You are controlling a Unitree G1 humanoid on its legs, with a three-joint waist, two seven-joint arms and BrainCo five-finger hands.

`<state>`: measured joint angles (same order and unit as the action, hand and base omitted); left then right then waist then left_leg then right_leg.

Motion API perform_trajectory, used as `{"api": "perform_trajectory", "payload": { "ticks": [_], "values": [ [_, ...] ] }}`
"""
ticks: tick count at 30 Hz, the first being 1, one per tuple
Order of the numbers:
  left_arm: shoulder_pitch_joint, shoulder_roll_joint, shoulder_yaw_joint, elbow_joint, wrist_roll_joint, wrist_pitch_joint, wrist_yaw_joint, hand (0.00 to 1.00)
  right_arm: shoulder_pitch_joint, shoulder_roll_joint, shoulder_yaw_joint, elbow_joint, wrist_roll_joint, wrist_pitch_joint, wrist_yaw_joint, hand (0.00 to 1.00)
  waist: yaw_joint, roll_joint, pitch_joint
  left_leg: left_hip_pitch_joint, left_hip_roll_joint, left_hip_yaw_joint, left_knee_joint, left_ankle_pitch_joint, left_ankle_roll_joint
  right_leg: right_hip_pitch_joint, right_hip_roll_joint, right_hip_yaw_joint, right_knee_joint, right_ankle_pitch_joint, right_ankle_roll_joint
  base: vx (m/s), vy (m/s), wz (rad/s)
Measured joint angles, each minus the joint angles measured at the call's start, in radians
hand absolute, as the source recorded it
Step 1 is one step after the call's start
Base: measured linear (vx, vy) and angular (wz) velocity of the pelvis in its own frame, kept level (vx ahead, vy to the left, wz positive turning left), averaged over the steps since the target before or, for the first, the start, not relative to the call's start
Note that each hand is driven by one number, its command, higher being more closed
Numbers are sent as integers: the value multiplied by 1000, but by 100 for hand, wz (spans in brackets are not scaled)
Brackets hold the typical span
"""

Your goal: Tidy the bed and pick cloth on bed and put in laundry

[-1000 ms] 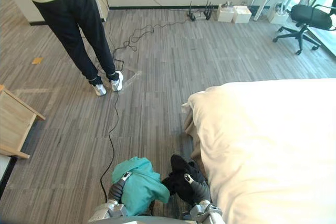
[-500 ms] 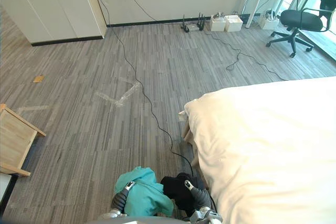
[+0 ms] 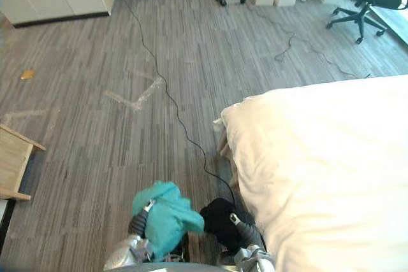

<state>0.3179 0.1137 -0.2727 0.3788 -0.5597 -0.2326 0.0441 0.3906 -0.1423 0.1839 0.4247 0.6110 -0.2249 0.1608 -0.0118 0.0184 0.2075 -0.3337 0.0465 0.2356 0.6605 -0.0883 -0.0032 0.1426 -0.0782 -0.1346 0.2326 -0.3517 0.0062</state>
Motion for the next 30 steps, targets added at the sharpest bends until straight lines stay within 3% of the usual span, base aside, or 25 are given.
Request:
{"api": "perform_trajectory", "payload": {
  "ticks": [2, 3, 4, 6, 8, 9, 10, 12, 13, 14, 15, 16, 17, 18, 19, 21, 23, 24, 26, 27, 28, 29, 30],
  "values": [
    [2, -7, 32, 0, -15, 0, -10, 100, 0, -13, -14, -2, -7, 0, 1, 100, 1, -10, 27, -16, 7, 8, 83, 4, -34, 52, -14, -14, -3, -18, -17, 83, -13, 15],
    [0, -11, 41, -1, -20, 1, -21, 100, 3, -14, -14, -4, -7, 0, 2, 100, 5, -8, 25, -16, 5, 12, 81, -24, -35, 63, -15, -16, -4, -21, -15, 122, -23, 13],
    [9, -16, 41, -1, -20, 3, -39, 100, 0, -21, -18, -6, -7, 0, 5, 100, 5, 1, 28, -14, 3, 35, 5, -62, -28, 77, -15, -23, -10, -27, -21, 151, 4, 22],
    [21, -24, 38, 0, -20, 15, -44, 100, 2, -25, -24, -9, -17, 1, 8, 100, 7, -3, 31, -17, -8, 92, -177, -57, -31, 107, -25, -46, -41, -28, -18, 195, 37, 29],
    [27, -30, 30, -5, -20, 25, -46, 100, 21, -25, -22, -14, -42, 2, 29, 100, 20, -4, 32, -16, -19, 153, -374, 34, -34, 169, -29, -75, -100, -20, 1, 307, 96, 19],
    [26, -30, 28, -4, -20, 24, -47, 100, 26, -25, -20, -10, -47, 2, 36, 100, 31, -2, 31, -14, -17, 169, -408, 85, -13, 189, -29, -74, -106, -24, 20, 347, 131, 8],
    [17, -34, 29, 7, -21, 24, -46, 100, 24, -25, -21, 11, -47, 5, 44, 100, 40, -17, 26, -1, -27, 180, -387, 101, 71, 202, -49, -74, -96, -23, 42, 377, 142, -9],
    [0, -58, 42, 9, -22, 24, -42, 100, -8, -24, -17, 31, -47, 6, 55, 100, 62, -27, 16, -11, -31, 194, -333, 28, 107, 166, -81, -69, -13, 4, 93, 414, 159, -13],
    [0, -66, 46, 9, -34, 25, -38, 100, -16, -22, -14, 34, -47, 7, 63, 100, 66, -41, 3, -1, -50, 198, -325, -9, 117, 116, -115, -65, 110, 19, 120, 572, 242, 3],
    [2, -66, 47, 10, -40, 29, -38, 100, -28, -19, -15, 33, -47, 14, 70, 100, 62, -66, -2, 23, -72, 202, -319, -38, 134, 37, -155, -60, 296, 62, 179, 590, 250, 9],
    [0, -63, 51, 10, -40, 31, -38, 100, -38, -17, -16, 33, -47, 18, 71, 100, 61, -78, -2, 42, -84, 201, -321, -58, 137, -8, -178, -56, 406, 110, 194, 583, 238, 10],
    [-1, -64, 55, 15, -39, 34, -37, 100, -52, -13, -15, 33, -47, 22, 72, 100, 57, -90, -1, 92, -102, 190, -337, -90, 122, -106, -219, -40, 629, 225, 191, 481, 181, 10],
    [0, -64, 53, 24, -38, 36, -34, 100, -49, -14, -14, 33, -49, 24, 73, 100, 53, -85, 2, 163, -111, 166, -360, -103, 116, -174, -246, -48, 777, 208, 147, 469, 173, 10],
    [0, -64, 52, 25, -38, 36, -34, 100, -49, -14, -14, 33, -49, 25, 73, 100, 52, -83, 2, 173, -111, 163, -364, -104, 115, -179, -248, -50, 789, 203, 140, 480, 156, 41],
    [5, -56, 48, 29, -38, 44, -29, 100, -27, -13, -10, 28, -61, 31, 73, 100, 26, -60, 5, 284, -108, 117, -424, -109, 111, -233, -252, -114, 831, 145, 89, 385, 103, 53],
    [5, -44, 48, 29, -39, 49, -18, 100, -12, -13, 6, 22, -66, 33, 74, 100, 4, -41, 5, 365, -96, 66, -479, -111, 106, -326, -232, -160, 757, 85, 73, 466, 45, 79],
    [-9, -26, 38, 32, -39, 57, -6, 100, 1, -4, 9, 17, -67, 31, 87, 100, -3, -38, 8, 404, -79, 15, -495, -124, 84, -408, -201, -187, 563, 79, 65, 423, -66, 84],
    [-19, -17, 34, 39, -39, 66, 1, 100, 9, 8, -4, 2, -66, 30, 98, 100, -5, -37, 10, 424, -65, -29, -497, -140, 67, -446, -172, -184, 394, 106, 70, 434, -174, 100],
    [-32, -12, 30, 71, -39, 72, 2, 100, 8, 18, -17, 3, -67, 26, 111, 100, -5, -35, 12, 453, -44, -95, -479, -179, 47, -460, -138, -150, 94, 229, 83, 499, -257, 103],
    [-28, -7, 30, 87, -39, 72, -2, 100, 11, 20, -15, 4, -67, 20, 114, 100, 0, -48, 14, 480, -46, -133, -469, -209, 27, -462, -141, -88, -47, 287, 125, 455, -299, 105],
    [-22, 4, 30, 88, -38, 72, -3, 100, 10, 26, -15, 3, -67, 18, 114, 100, 1, -62, 25, 506, -50, -171, -440, -258, 2, -465, -157, -35, -80, 305, 151, 453, -325, 102],
    [-12, 9, 30, 88, -38, 72, -4, 100, 7, 28, -14, 3, -67, 17, 114, 100, 3, -65, 24, 518, -46, -192, -419, -288, -8, -463, -161, -14, -82, 308, 152, 380, -325, 99],
    [14, 11, 31, 94, -39, 71, -5, 100, 9, 24, -16, -1, -67, 13, 114, 100, 4, -49, 22, 540, -18, -226, -366, -361, -20, -455, -153, 8, -45, 377, 126, 648, -527, 79]
  ]
}}
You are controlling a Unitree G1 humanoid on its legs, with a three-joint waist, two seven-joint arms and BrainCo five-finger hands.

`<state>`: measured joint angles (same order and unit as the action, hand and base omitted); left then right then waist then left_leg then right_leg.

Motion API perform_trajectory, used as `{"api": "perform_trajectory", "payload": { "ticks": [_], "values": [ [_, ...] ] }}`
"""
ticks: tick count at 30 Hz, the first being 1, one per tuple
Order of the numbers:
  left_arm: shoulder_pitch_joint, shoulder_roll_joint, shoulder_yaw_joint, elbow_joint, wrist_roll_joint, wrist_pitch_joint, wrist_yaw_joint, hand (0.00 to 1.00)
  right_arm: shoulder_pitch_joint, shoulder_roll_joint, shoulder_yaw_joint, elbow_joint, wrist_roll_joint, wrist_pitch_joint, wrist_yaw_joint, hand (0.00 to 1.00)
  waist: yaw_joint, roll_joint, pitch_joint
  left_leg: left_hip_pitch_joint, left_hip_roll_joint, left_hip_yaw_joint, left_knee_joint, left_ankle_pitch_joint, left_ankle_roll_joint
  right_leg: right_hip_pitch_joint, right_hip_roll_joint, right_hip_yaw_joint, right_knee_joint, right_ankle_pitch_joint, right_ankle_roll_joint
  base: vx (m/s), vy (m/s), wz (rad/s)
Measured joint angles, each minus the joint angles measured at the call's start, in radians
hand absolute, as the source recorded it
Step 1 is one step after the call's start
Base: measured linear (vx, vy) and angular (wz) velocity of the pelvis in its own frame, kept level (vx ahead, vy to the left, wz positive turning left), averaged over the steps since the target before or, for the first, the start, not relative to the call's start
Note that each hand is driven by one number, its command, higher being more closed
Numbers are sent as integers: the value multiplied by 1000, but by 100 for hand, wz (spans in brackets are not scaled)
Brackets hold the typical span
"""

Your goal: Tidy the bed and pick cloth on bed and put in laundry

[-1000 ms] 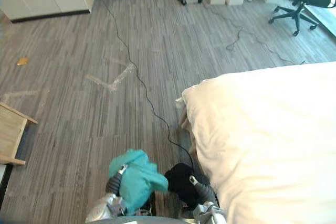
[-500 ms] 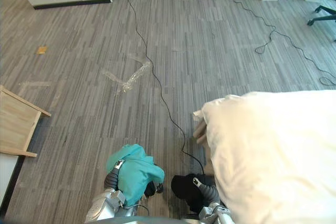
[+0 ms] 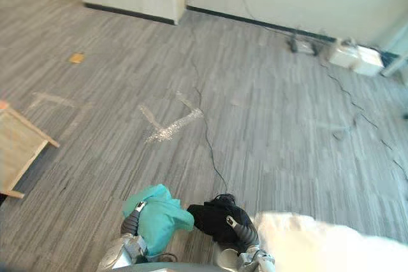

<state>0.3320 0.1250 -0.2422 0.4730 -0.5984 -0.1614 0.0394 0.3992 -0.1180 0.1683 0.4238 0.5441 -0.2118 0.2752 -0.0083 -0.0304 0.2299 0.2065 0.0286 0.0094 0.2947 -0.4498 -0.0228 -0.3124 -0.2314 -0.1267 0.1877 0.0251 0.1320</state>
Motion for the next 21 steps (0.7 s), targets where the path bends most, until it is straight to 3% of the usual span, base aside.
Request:
{"api": "perform_trajectory", "payload": {
  "ticks": [1, 2, 3, 4, 5, 6, 7, 9, 11, 13, 14, 17, 19, 20, 21],
  "values": [
    [20, -20, -1, 21, -1, 0, 0, 100, -1, -29, -2, -2, -1, 0, -4, 100, -2, 52, -13, 13, 67, -23, 23, -57, -4, -18, 53, -8, 95, 58, -37, 561, -452, 72],
    [32, -32, 5, 28, -2, 1, 0, 100, 0, -54, -2, -24, -1, 3, -3, 100, -3, 86, -31, 25, 99, -29, 9, -63, 2, -31, 75, -25, 141, 58, -48, 737, -515, 67],
    [44, -47, 22, 33, -19, 0, 0, 100, -18, -79, 2, -26, 0, 3, -7, 100, 2, 113, -24, -20, 130, -23, 150, -8, -2, -32, 86, -61, 226, -21, -93, 486, -350, 47],
    [38, -62, 27, 30, -36, -2, -5, 100, -42, -95, -7, -13, 2, 3, -8, 100, 0, 121, -10, -95, 151, -14, 309, 68, 16, -16, 92, -82, 242, -53, -110, 803, -598, 57],
    [27, -79, 42, 24, -47, -4, -22, 100, -60, -116, -7, -8, 2, 9, -8, 100, 5, 145, 10, -214, 201, -21, 546, 278, 19, 57, 126, -103, 204, -99, -142, 530, -424, 28],
    [26, -82, 43, 22, -44, -9, -28, 100, -65, -119, -5, -4, 1, 10, -5, 100, 16, 151, 14, -245, 209, -25, 614, 278, 5, 93, 137, -111, 186, -112, -153, 543, -384, 23],
    [24, -82, 45, 18, -37, -22, -39, 100, -74, -116, -7, 2, 1, 10, -3, 100, 23, 151, 25, -283, 198, -27, 690, 247, -8, 150, 151, -114, 159, -130, -167, 527, -332, 1],
    [24, -81, 49, 7, -37, -41, -49, 100, -82, -116, -23, 12, 1, 9, 7, 100, 36, 142, 36, -352, 122, -16, 711, 192, -33, 269, 161, -134, 94, -162, -182, 548, -328, 4],
    [31, -81, 50, -33, -37, -44, -65, 100, -76, -114, -44, 11, 1, 7, 35, 100, 65, 129, 44, -425, 44, 75, 529, 183, -35, 383, 184, -147, 11, -190, -192, 425, -223, 0],
    [35, -79, 52, -62, -38, -41, -62, 100, -64, -114, -43, 4, -1, 8, 41, 100, 74, 113, 53, -448, 8, 187, 278, 210, -30, 450, 195, -167, -26, -206, -190, 445, -176, 8],
    [33, -81, 51, -66, -41, -41, -55, 100, -49, -117, -43, -1, -10, 8, 46, 100, 71, 107, 56, -451, -5, 268, 105, 263, -32, 496, 206, -190, -61, -218, -181, 481, -150, 26],
    [27, -82, 56, -71, -60, -40, -31, 100, -7, -120, -56, -15, -20, 9, 54, 100, 65, 94, 65, -458, -7, 437, -94, 344, -25, 611, 229, -237, -141, -238, -147, 576, -91, 37],
    [27, -81, 62, -84, -84, -37, -20, 100, 21, -120, -61, -18, -19, 8, 58, 100, 68, 82, 69, -470, -11, 564, -101, 361, 24, 690, 231, -294, -152, -283, -72, 655, -27, 36],
    [28, -83, 65, -87, -90, -36, -17, 100, 23, -119, -60, -18, -19, 9, 58, 100, 72, 80, 67, -469, -12, 573, -101, 363, 36, 705, 230, -307, -144, -298, -48, 474, -4, 11],
    [29, -87, 78, -89, -90, -29, -10, 100, 22, -116, -59, -17, -19, 12, 56, 100, 81, 69, 59, -467, -15, 569, -86, 424, 155, 698, 210, -317, -54, -342, -7, 512, 31, 15]
  ]
}}
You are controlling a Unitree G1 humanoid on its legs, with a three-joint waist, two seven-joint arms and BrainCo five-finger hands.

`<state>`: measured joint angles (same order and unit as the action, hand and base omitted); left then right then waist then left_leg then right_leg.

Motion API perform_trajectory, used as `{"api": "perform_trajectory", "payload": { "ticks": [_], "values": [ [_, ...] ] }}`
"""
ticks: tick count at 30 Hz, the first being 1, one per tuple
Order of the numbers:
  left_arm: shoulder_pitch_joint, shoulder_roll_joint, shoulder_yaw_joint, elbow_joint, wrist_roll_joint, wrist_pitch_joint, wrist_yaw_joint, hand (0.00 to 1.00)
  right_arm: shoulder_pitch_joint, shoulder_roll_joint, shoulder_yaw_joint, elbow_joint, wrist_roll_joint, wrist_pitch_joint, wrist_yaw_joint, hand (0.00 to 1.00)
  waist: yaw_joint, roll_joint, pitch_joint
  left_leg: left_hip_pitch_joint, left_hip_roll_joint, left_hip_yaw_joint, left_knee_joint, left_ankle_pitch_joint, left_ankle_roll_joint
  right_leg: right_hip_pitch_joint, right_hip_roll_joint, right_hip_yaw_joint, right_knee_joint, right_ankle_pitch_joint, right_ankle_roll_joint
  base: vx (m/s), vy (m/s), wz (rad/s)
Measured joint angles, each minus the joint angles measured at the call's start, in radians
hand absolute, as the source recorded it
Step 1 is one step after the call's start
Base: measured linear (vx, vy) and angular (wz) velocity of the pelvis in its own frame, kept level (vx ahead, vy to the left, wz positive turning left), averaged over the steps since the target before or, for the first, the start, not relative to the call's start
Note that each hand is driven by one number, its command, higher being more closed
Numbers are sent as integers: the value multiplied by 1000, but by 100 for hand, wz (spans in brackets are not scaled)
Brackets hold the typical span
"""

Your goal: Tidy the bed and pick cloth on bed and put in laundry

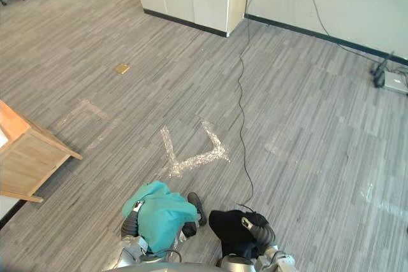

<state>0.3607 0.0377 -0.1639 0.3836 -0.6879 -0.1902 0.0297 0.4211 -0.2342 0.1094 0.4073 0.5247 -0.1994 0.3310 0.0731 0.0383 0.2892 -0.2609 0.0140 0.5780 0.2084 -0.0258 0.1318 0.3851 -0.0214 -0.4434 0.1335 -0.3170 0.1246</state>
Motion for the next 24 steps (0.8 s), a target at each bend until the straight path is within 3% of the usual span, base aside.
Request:
{"api": "perform_trajectory", "payload": {
  "ticks": [1, 2, 3, 4, 6, 8, 11, 13, 14, 15, 16, 17, 18, 19, 20, 21, 23, 24],
  "values": [
    [8, 3, 18, -8, 0, 10, 2, 100, -20, 9, 3, 1, 0, 7, -5, 100, 0, -15, -9, 2, -17, -17, 21, 10, 93, -63, -55, -7, 205, -18, 26, 778, 92, 26],
    [17, 14, 23, -12, 1, 11, 3, 100, -28, 22, 4, 2, 0, 9, -8, 100, -3, -34, -21, 8, -33, -31, 29, -13, 99, -124, -105, -7, 353, -8, 31, 807, 133, 61],
    [19, 29, 27, -18, 2, 9, 3, 100, -28, 37, 5, 2, 0, 8, -11, 100, -4, -60, -46, 19, -80, -65, 31, -50, 109, -249, -194, 0, 639, 93, -1, 812, 130, 104],
    [-1, 49, 36, -8, 3, 9, 18, 100, -45, 58, 7, 5, -2, 8, -15, 100, -16, -87, -44, 54, -120, -120, 35, -80, 112, -328, -257, 25, 836, 127, -22, 685, 75, 122],
    [-15, 49, 48, 34, 3, 11, 46, 100, -70, 70, 25, 10, -26, 12, -22, 100, -27, -87, -38, 149, -136, -214, 37, -112, 110, -392, -279, 46, 958, 98, -51, 686, 40, 138],
    [-8, 46, 33, 45, 3, 12, 65, 100, -71, 72, 41, 3, -29, 4, -22, 100, -31, -79, -36, 255, -130, -319, 2, -119, 99, -453, -272, 61, 934, 68, -86, 619, -9, 149],
    [-9, 54, 16, 45, 10, 9, 66, 100, -69, 90, 61, 2, -26, -3, -32, 100, -40, -71, -36, 350, -93, -490, -50, -148, 51, -596, -208, 113, 641, 44, -68, 540, -137, 173],
    [-13, 55, 8, 71, 14, 9, 64, 100, -65, 101, 58, 3, -16, -11, -39, 100, -46, -73, -37, 383, -65, -595, -52, -187, 14, -645, -142, 172, 250, 139, -33, 547, -286, 143],
    [-13, 58, 7, 80, 15, 7, 63, 100, -66, 102, 57, 3, -13, -17, -41, 100, -44, -82, -41, 400, -68, -628, -52, -204, 0, -686, -138, 227, 86, 206, 4, 500, -306, 98],
    [-14, 61, 7, 82, 15, 6, 62, 100, -66, 102, 57, 2, -4, -19, -43, 100, -37, -87, -44, 408, -75, -640, -51, -213, -12, -714, -142, 252, 60, 219, 25, 502, -336, 93],
    [-17, 64, 8, 89, 33, 5, 61, 100, -67, 102, 57, 2, 10, -23, -57, 100, -31, -96, -40, 443, -83, -645, -50, -239, -51, -751, -158, 292, 35, 243, 34, 628, -430, 101],
    [6, 65, 8, 95, 50, 1, 60, 100, -65, 107, 63, 3, 20, -23, -76, 100, -29, -90, -42, 506, -78, -647, -38, -299, -83, -746, -161, 318, 42, 261, 8, 648, -442, 104],
    [22, 68, 9, 93, 52, -6, 58, 100, -58, 111, 65, 2, 24, -23, -83, 100, -33, -95, -50, 526, -74, -653, -25, -332, -90, -738, -156, 329, 48, 278, -12, 558, -375, 96],
    [24, 62, 5, 113, 52, -9, 58, 100, -51, 101, 62, 5, 30, -22, -96, 100, -42, -69, -62, 544, -38, -675, 4, -389, -104, -734, -126, 337, 103, 377, -51, 338, -234, 58],
    [28, 52, 3, 127, 52, -9, 58, 100, -51, 93, 61, 5, 40, -21, -104, 100, -38, -40, -76, 543, -11, -681, 19, -414, -114, -744, -103, 334, 137, 406, -74, 440, -308, 44],
    [38, 27, -2, 152, 52, -11, 57, 100, -63, 79, 58, 1, 51, -20, -117, 100, -32, 19, -103, 541, 35, -683, 57, -433, -123, -767, -60, 317, 207, 393, -102, 628, -451, 16],
    [38, 3, -2, 160, 50, -11, 56, 100, -94, 76, 51, 2, 50, -4, -122, 100, -39, 47, -96, 430, 73, -633, 317, -378, -146, -757, -52, 283, 269, 319, -137, 573, -459, 24],
    [29, 0, -2, 160, 50, -12, 53, 100, -91, 72, 49, 2, 50, -1, -119, 100, -57, 58, -86, 338, 115, -592, 527, -259, -168, -706, -36, 256, 257, 277, -141, 416, -356, 47]
  ]
}}
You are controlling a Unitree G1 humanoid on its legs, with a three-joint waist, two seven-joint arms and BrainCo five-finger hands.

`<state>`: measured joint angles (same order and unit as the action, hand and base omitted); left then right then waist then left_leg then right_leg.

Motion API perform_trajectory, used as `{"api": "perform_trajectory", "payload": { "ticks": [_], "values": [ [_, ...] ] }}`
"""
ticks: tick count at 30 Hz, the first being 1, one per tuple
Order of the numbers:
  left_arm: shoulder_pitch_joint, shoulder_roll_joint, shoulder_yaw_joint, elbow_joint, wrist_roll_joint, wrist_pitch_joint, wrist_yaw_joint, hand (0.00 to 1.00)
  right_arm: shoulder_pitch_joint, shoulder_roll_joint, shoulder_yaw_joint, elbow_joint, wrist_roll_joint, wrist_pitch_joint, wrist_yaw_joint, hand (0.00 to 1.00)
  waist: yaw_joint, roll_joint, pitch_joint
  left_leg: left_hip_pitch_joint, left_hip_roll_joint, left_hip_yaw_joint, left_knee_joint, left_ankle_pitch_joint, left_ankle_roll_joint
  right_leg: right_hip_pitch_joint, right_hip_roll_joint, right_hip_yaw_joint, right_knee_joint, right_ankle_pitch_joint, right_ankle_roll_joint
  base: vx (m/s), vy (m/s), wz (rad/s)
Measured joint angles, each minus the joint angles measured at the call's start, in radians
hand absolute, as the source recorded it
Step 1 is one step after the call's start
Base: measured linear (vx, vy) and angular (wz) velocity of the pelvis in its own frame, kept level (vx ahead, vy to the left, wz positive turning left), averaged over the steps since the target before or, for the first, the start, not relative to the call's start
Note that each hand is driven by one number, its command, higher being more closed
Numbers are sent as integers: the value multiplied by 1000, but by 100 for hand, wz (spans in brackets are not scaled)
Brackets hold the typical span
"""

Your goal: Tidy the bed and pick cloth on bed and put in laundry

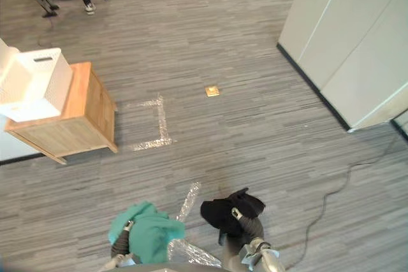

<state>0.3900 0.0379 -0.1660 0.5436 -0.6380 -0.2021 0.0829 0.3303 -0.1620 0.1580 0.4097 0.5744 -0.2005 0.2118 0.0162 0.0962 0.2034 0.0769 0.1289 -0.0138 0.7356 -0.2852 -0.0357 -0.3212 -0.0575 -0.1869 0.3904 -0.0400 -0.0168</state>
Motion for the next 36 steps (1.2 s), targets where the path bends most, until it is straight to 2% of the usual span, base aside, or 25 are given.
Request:
{"api": "perform_trajectory", "payload": {
  "ticks": [1, 3, 5, 6, 7, 9, 11, 13, 15, 17, 18, 19, 20, 21, 22, 23, 24, 25, 27, 29, 30, 32, 34, 35, 36],
  "values": [
    [-4, -1, -1, -1, 3, -3, -11, 100, 6, -2, -1, 0, -10, 2, 5, 100, -1, 17, 7, -75, 44, 19, 173, 113, -10, 80, 26, -18, -55, -19, -23, 417, -315, 42],
    [-18, -1, -1, -14, 17, -8, -19, 100, 14, -2, -25, 0, -11, -7, 25, 100, 3, 9, 16, -188, 33, 43, 310, 77, -18, 176, 37, -25, -123, -34, -42, 397, -251, 20],
    [-18, 3, -2, -49, 26, -12, -20, 100, 29, -7, -52, 0, -12, -28, 45, 100, 6, -5, 27, -272, 11, 104, 287, 47, -23, 257, 37, -42, -199, -39, -49, 344, -211, 16],
    [-19, 6, -3, -62, 26, -12, -21, 100, 39, -6, -61, -3, -13, -35, 52, 100, 8, -12, 31, -296, 9, 154, 224, 38, -20, 293, 37, -56, -234, -40, -50, 291, -159, 18],
    [-20, 9, -6, -82, 25, -7, -21, 100, 63, -6, -67, -23, -28, -36, 56, 100, 7, -19, 36, -321, 7, 245, 58, 30, -17, 346, 40, -80, -287, -42, -52, 288, -144, 21],
    [-21, 8, -15, -95, 25, -5, -19, 100, 83, -5, -67, -42, -42, -36, 59, 100, 4, -26, 40, -323, -9, 322, -174, 47, -12, 385, 43, -103, -328, -43, -45, 328, -93, 33],
    [-29, 3, -30, -98, 25, -4, -9, 100, 99, -7, -63, -36, -49, -35, 60, 100, 3, -30, 44, -302, -40, 390, -501, 150, -12, 435, 50, -128, -362, -54, -24, 408, -37, 38],
    [-31, 3, -29, -98, 22, -7, 8, 100, 99, -10, -46, -19, -48, -35, 64, 100, 7, -32, 48, -304, -29, 408, -630, 214, -14, 481, 60, -143, -379, -72, 2, 365, 36, 20],
    [-37, 3, -29, -93, 20, -8, 10, 100, 88, -21, -25, -19, -49, -36, 70, 100, 22, -29, 49, -302, -8, 451, -631, 232, -6, 530, 58, -149, -380, -121, 31, 458, 120, 11],
    [-41, 6, -19, -96, 22, -9, 3, 100, 56, -25, 9, 9, -50, -36, 70, 100, 40, -47, 42, -286, -28, 497, -599, 341, 80, 556, 9, -159, -342, -213, 75, 556, 219, 14],
    [-40, 8, -17, -105, 23, -9, 3, 100, 43, -25, 13, 17, -50, -36, 70, 100, 44, -57, 41, -290, -45, 507, -581, 340, 114, 555, -19, -165, -313, -240, 93, 499, 198, 23],
    [-38, 12, 0, -123, 38, -10, 3, 100, 24, -23, 14, 26, -50, -35, 68, 100, 50, -79, 38, -278, -94, 513, -562, 292, 146, 544, -83, -187, -223, -264, 149, 553, 211, 44],
    [-44, 3, 14, -111, 56, -6, 5, 100, 6, -24, 11, 38, -50, -35, 67, 100, 50, -85, 39, -257, -133, 498, -547, 260, 177, 495, -157, -204, -38, -269, 224, 565, 231, 52],
    [-49, 6, 21, -106, 71, -5, 4, 100, -10, -24, 8, 43, -50, -34, 66, 100, 50, -90, 40, -244, -147, 491, -540, 243, 182, 459, -191, -210, 80, -259, 226, 547, 248, 69],
    [-55, 16, 29, -100, 100, -3, 1, 100, -37, -16, 7, 43, -50, -35, 63, 100, 46, -101, 45, -202, -179, 454, -544, 198, 181, 374, -256, -216, 334, -184, 148, 427, 187, 68],
    [-58, 22, 30, -100, 118, -2, 0, 100, -45, -4, 7, 43, -50, -35, 61, 100, 36, -108, 49, -177, -191, 427, -544, 181, 183, 341, -279, -195, 440, -148, 133, 544, 168, 111],
    [-66, 44, 29, -93, 142, 0, 2, 100, -52, 13, 10, 43, -51, -36, 60, 100, 24, -129, 59, -124, -204, 369, -545, 152, 183, 286, -270, -135, 584, -153, 146, 571, 81, 133],
    [-66, 59, 19, -87, 148, 3, 3, 100, -46, 27, 11, 43, -53, -36, 58, 100, 22, -132, 61, -66, -205, 309, -563, 134, 180, 239, -236, -115, 628, -190, 128, 590, 44, 136],
    [-60, 70, -6, -88, 148, 3, 4, 100, -29, 30, 11, 35, -52, -45, 55, 100, -5, -126, 64, 18, -201, 219, -601, 127, 177, 168, -186, -97, 581, -231, 98, 580, -36, 147],
    [-61, 76, -22, -87, 147, 3, 5, 100, -10, 29, 10, 17, -49, -52, 55, 100, -22, -130, 66, 83, -194, 149, -619, 124, 173, 102, -156, -75, 426, -245, 88, 593, -119, 146],
    [-62, 76, -27, -86, 147, 3, 4, 100, -5, 29, 10, 18, -48, -57, 58, 100, -30, -123, 70, 116, -176, 103, -618, 116, 159, 78, -121, -39, 250, -227, 87, 627, -204, 128],
    [-60, 88, -33, -83, 148, 0, 0, 100, 2, 34, 10, 16, -46, -64, 63, 100, -26, -124, 70, 154, -150, 55, -616, 88, 115, 55, -81, 40, -40, -115, 99, 471, -190, 115],
    [-38, 109, -36, -62, 148, -15, -12, 100, -2, 41, 16, 9, -43, -68, 71, 100, -19, -152, 82, 230, -141, 35, -611, 9, 50, 37, -95, 120, -235, -3, 116, 608, -354, 97],
    [-22, 116, -35, -58, 148, -21, -12, 100, -1, 42, 21, 9, -43, -68, 71, 100, -15, -161, 82, 258, -142, 31, -608, -22, 32, 35, -101, 123, -238, 0, 115, 670, -423, 74],
    [2, 139, -30, -59, 148, -32, -11, 100, 0, 36, 37, 14, -44, -68, 70, 100, -12, -177, 74, 305, -139, 20, -585, -87, 7, 34, -97, 130, -201, 99, 91, 443, -292, 35]
  ]
}}
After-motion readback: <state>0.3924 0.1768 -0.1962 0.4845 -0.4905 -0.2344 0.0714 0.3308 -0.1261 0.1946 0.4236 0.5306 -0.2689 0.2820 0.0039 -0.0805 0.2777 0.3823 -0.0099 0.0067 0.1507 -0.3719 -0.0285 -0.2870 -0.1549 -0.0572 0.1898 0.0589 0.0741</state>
